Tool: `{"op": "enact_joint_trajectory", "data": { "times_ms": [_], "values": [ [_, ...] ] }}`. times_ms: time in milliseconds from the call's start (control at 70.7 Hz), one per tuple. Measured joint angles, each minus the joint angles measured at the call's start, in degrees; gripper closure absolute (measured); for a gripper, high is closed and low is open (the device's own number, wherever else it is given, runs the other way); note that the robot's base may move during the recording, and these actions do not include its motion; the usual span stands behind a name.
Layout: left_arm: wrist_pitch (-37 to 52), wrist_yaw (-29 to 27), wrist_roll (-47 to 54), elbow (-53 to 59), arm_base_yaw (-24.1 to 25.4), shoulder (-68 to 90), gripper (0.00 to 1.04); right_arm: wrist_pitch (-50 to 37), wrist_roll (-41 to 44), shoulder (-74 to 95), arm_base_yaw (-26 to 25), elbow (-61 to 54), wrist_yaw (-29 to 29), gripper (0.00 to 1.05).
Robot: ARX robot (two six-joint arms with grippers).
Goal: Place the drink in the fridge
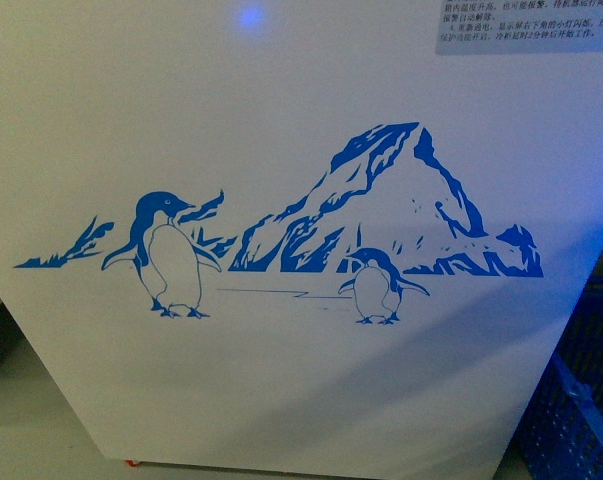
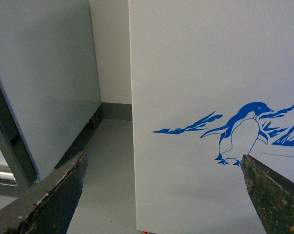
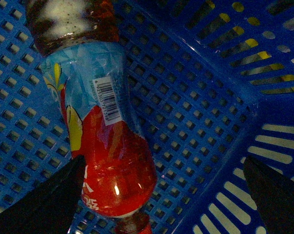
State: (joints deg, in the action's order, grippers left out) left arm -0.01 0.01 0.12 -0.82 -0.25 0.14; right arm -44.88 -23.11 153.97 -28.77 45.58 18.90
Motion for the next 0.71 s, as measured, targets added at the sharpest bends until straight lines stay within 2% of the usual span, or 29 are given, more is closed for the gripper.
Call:
{"op": "enact_joint_trajectory", "data": {
  "times_ms": [707],
  "values": [
    [0.0,0.0,0.0,0.0,0.0,0.0,0.08,6.3,-1.3,8.3,1.6,10.3,-1.3,0.08]
  ]
}}
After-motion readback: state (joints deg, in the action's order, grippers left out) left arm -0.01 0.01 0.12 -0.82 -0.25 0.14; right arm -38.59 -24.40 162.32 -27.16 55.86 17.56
